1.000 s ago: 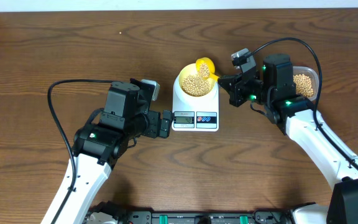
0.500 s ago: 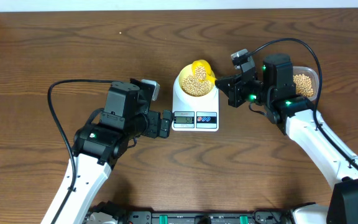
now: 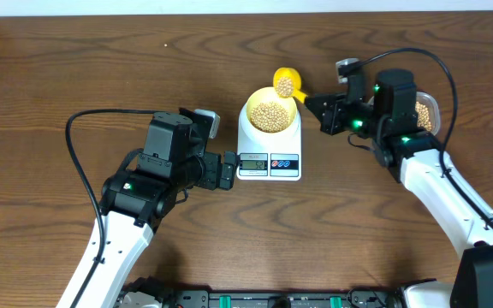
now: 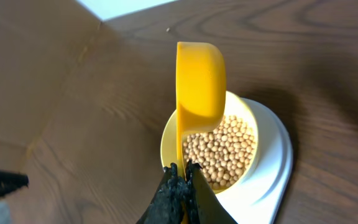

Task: Scoop item into bowl and weigh 50g on scale
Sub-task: 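Move the scoop right back over the soybean tub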

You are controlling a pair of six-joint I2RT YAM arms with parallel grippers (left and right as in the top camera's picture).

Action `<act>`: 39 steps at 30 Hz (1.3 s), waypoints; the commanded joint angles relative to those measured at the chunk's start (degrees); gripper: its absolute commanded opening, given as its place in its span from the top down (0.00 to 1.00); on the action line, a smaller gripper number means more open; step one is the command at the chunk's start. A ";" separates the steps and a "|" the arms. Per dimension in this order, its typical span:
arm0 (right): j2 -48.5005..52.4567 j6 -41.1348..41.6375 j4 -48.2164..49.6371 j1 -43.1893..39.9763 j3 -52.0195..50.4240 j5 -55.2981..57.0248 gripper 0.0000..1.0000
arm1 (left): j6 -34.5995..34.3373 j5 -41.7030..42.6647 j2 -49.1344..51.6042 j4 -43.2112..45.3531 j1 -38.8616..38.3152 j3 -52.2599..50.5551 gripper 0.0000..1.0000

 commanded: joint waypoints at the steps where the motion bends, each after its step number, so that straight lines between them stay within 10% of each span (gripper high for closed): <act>1: 0.26 6.32 0.26 -2.47 0.07 -0.61 0.99 | 0.94 -0.39 -0.22 0.02 -0.07 -0.15 0.02; 24: 0.26 17.42 -2.08 -24.85 0.07 -18.88 0.98 | 0.94 -0.39 -0.22 0.02 -0.07 -0.15 0.02; 39: 0.26 7.15 -18.47 -36.02 0.07 -15.52 0.98 | 0.94 -0.39 -0.22 0.02 -0.07 -0.15 0.02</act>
